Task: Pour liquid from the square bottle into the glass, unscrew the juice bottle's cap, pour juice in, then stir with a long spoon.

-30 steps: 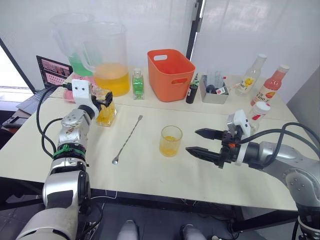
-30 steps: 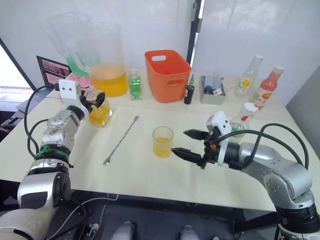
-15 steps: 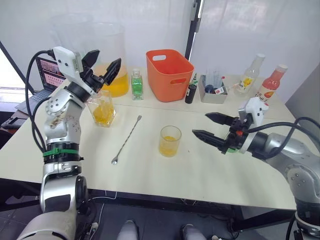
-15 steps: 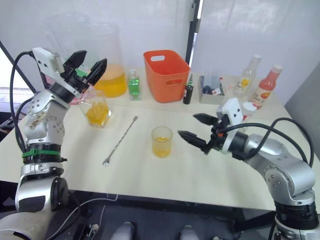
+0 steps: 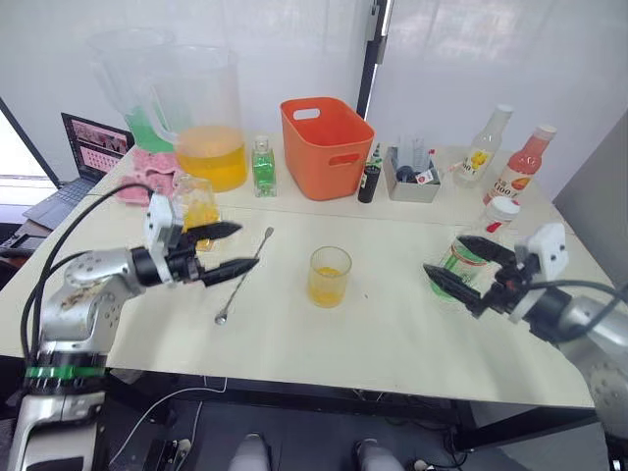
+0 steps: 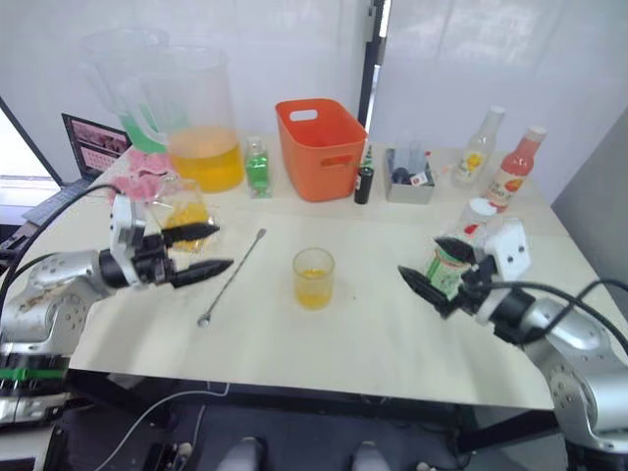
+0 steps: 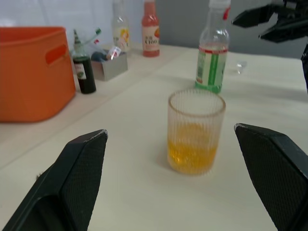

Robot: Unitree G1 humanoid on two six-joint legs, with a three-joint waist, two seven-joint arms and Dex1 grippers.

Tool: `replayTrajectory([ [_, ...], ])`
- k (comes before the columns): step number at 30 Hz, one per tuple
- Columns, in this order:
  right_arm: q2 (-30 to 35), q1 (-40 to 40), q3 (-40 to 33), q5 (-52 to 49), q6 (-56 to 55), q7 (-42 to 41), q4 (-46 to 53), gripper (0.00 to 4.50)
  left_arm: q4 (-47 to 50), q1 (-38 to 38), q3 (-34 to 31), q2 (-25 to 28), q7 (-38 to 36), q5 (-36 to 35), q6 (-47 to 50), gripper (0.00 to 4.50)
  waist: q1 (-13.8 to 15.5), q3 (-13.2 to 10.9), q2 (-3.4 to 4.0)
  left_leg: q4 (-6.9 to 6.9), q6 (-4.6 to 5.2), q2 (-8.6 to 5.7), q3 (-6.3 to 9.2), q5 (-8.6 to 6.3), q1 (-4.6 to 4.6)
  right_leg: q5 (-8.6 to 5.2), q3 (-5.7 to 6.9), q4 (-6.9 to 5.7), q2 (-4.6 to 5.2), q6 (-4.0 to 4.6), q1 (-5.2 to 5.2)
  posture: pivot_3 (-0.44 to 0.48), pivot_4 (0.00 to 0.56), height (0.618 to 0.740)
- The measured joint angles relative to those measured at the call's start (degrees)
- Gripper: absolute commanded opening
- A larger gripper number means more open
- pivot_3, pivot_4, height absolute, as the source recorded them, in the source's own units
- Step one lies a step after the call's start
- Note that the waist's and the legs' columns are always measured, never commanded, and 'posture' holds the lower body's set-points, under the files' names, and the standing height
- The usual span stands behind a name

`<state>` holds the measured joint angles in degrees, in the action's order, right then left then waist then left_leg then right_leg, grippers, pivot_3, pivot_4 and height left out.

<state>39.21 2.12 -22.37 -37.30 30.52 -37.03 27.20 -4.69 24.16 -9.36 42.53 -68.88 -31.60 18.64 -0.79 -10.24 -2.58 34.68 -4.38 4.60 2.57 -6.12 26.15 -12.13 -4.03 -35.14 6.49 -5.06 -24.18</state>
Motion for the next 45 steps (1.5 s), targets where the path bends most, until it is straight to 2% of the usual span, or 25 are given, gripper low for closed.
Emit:
replayTrajectory([
  [6,-2.76,-15.38,-7.95,0.28,-3.01,-1.63,0.70,4.50,-2.10,-8.26,-2.03,1.04,-1.63,1.16,-3.94,4.48,0.20,0.02,0.03,0.01,-0.15,0.09,-0.06,-0.10,-0.03,-0.17,0.01,0.04,-0.01,-0.22,0.02,0.000,0.150,0.740],
  [7,-3.22,-18.42,-10.08,0.51,-3.23,-1.93,-0.71,4.50,-4.04,-9.24,-2.81,2.16,-2.27,1.43,-4.72,4.48,0.09,0.02,0.03,0.01,-0.46,0.11,-0.10,-0.30,-0.04,-0.15,0.01,0.05,-0.01,-0.19,-0.02,0.000,0.150,0.740],
  [13,-5.94,-26.33,-16.11,2.77,-9.52,-4.30,-6.77,4.50,-11.91,-10.22,-5.60,4.60,-5.50,2.75,-11.40,4.48,-0.08,0.16,0.24,-0.10,-0.51,0.21,-0.27,-0.33,-0.26,-0.12,0.00,0.12,0.00,-0.11,0.02,0.000,0.150,0.740],
  [21,-8.96,-28.09,-16.41,4.09,-14.03,-4.72,-8.59,4.50,-14.68,-10.58,-7.12,4.73,-7.06,3.25,-17.27,4.48,-0.32,0.21,0.35,-0.18,-0.53,0.28,-0.39,-0.34,-0.32,-0.11,-0.01,0.12,0.02,-0.08,-0.01,0.000,0.150,0.740],
  [25,-10.21,-28.74,-15.85,3.99,-14.05,-3.76,-6.10,4.50,-15.60,-7.22,-7.45,4.60,-6.84,2.59,-16.61,4.48,0.05,0.23,0.39,-0.26,-0.53,0.27,-0.43,-0.34,-0.32,-0.12,-0.01,0.15,0.03,-0.07,-0.02,0.000,0.150,0.740],
  [31,-10.36,-27.39,-14.23,2.12,-12.26,-1.26,-0.32,4.50,-13.82,-1.49,-7.58,4.89,-8.92,-1.03,-10.75,4.48,0.03,0.24,0.39,-0.29,-0.53,0.28,-0.45,-0.34,-0.33,-0.12,-0.01,0.15,0.02,-0.08,-0.01,0.000,0.150,0.740],
  [35,-8.13,-21.26,-12.58,0.40,-8.98,1.10,0.41,4.50,-10.37,0.33,-7.85,4.93,-8.79,-3.42,-7.29,4.48,-0.53,0.24,0.40,-0.28,-0.53,0.28,-0.46,-0.34,-0.38,-0.12,-0.03,0.13,0.02,-0.07,0.01,0.000,0.150,0.740],
  [39,-3.65,-12.68,-10.10,0.05,-6.03,2.41,-1.07,4.50,-6.92,-0.60,-8.96,4.01,-6.76,-4.50,-6.46,4.48,-0.64,0.24,0.40,-0.34,-0.52,0.28,-0.45,-0.33,-0.48,-0.12,-0.04,0.13,0.01,-0.07,0.03,0.000,0.150,0.740],
  [41,-0.92,-5.94,-8.65,0.12,-4.40,3.33,-3.84,4.50,-5.33,-2.30,-9.97,2.82,-4.64,-4.55,-6.13,4.48,-0.84,0.23,0.41,-0.35,-0.51,0.26,-0.49,-0.33,-0.49,-0.12,-0.07,0.13,0.01,-0.07,0.05,0.000,0.150,0.740],
  [45,1.21,1.27,-5.67,0.56,-2.76,3.43,-7.91,4.50,-1.73,-7.74,-11.97,2.21,-2.88,-4.89,-5.81,4.48,-0.59,0.23,0.39,-0.46,-0.47,0.28,-0.49,-0.30,-0.50,-0.17,-0.07,0.15,-0.01,-0.04,0.02,0.000,0.150,0.740],
])
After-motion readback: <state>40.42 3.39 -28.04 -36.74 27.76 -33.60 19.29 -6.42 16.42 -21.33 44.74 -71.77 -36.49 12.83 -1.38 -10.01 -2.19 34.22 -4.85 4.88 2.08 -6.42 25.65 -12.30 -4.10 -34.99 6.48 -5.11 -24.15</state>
